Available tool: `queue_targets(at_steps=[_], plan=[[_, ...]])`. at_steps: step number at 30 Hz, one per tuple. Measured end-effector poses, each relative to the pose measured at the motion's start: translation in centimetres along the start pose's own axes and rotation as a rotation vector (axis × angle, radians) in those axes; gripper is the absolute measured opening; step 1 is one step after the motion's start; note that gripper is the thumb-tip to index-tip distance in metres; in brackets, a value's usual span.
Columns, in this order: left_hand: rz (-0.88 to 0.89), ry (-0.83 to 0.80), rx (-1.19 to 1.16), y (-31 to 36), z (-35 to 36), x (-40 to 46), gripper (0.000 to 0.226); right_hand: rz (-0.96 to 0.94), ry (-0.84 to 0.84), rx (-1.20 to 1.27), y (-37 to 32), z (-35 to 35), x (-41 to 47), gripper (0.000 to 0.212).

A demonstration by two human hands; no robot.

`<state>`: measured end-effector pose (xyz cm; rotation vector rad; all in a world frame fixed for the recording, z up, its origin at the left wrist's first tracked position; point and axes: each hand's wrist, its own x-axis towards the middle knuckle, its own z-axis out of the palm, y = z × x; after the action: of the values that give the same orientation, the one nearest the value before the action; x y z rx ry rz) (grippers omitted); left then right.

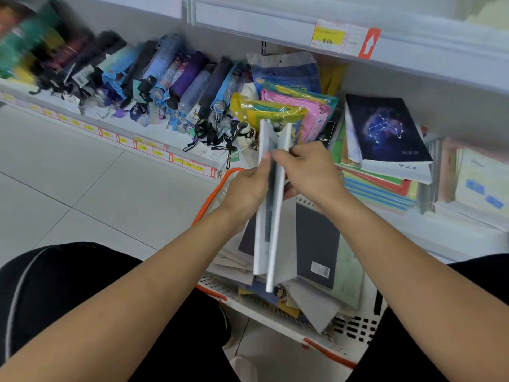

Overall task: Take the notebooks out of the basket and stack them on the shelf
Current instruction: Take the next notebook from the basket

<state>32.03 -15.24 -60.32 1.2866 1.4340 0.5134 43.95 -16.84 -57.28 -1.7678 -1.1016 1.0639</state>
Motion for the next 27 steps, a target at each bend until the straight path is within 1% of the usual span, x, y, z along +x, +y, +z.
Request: queue_targets(at_steps=[2,3,4,6,7,8,9,10,11,12,13,14,15,16,17,20,22,24,27], plan=[[-0.004,-0.095,-0.040,-0.1,0.1,-0.4,0.082,0.070,-0.019,0.092,0.5,0.2,0.2,0.051],[0.005,-0.133,-0.070,-0.3,0.0,-0.5,0.081,0.104,-0.030,0.157,0.8,0.4,0.2,0.053],[0.021,-0.150,-0.114,-0.7,-0.2,-0.3,0.072,0.128,-0.035,0.210,1.2,0.3,0.4,0.050],[0.031,-0.126,-0.226,-1.5,-0.6,0.4,0.044,0.134,-0.053,0.260,1.8,-0.1,0.9,0.033],[0.020,-0.109,-0.303,-1.7,-0.8,0.7,0.033,0.121,-0.052,0.256,2.1,-0.7,1.2,0.022],[0.010,-0.109,-0.381,-1.6,-1.1,0.8,0.029,0.089,-0.018,0.201,2.5,-1.4,1.7,0.015],[0.020,-0.122,-0.443,-1.3,-1.5,1.0,0.028,0.038,0.058,0.089,2.8,-2.4,2.2,0.023],[0.057,-0.141,-0.479,-0.8,-2.1,1.2,0.028,-0.007,0.157,-0.027,3.1,-3.2,2.7,0.041],[0.110,-0.160,-0.483,-0.4,-2.9,1.5,0.026,-0.038,0.238,-0.070,3.4,-4.1,3.1,0.061],[0.177,-0.185,-0.464,0.0,-3.7,1.8,0.023,-0.061,0.232,-0.017,3.9,-4.8,3.4,0.076],[0.241,-0.218,-0.435,0.4,-4.5,2.1,0.022,-0.076,0.151,0.141,4.3,-5.4,3.6,0.084],[0.299,-0.254,-0.405,0.6,-5.2,2.2,0.023,-0.080,0.032,0.307,4.9,-5.8,3.8,0.084],[0.345,-0.283,-0.384,0.8,-5.7,2.3,0.025,-0.084,-0.075,0.428,5.2,-5.8,3.8,0.078],[0.380,-0.293,-0.378,0.8,-6.0,2.5,0.026,-0.100,-0.144,0.481,5.4,-5.7,3.7,0.070],[0.396,-0.284,-0.394,0.7,-6.1,2.6,0.026,-0.123,-0.178,0.491,5.4,-5.4,3.5,0.066],[0.377,-0.211,-0.462,-0.2,-5.7,3.1,0.028,-0.145,-0.172,0.505,6.0,-4.3,3.2,0.049],[0.341,-0.183,-0.434,-1.3,-5.5,3.5,0.033,-0.139,-0.155,0.464,7.2,-3.6,3.1,0.042],[0.277,-0.180,-0.356,-2.9,-5.2,3.8,0.037,-0.098,-0.123,0.402,9.2,-2.7,3.0,0.043],[0.186,-0.166,-0.224,-5.6,-4.4,4.0,0.039,-0.020,-0.129,0.305,12.3,-1.3,2.4,0.052]])
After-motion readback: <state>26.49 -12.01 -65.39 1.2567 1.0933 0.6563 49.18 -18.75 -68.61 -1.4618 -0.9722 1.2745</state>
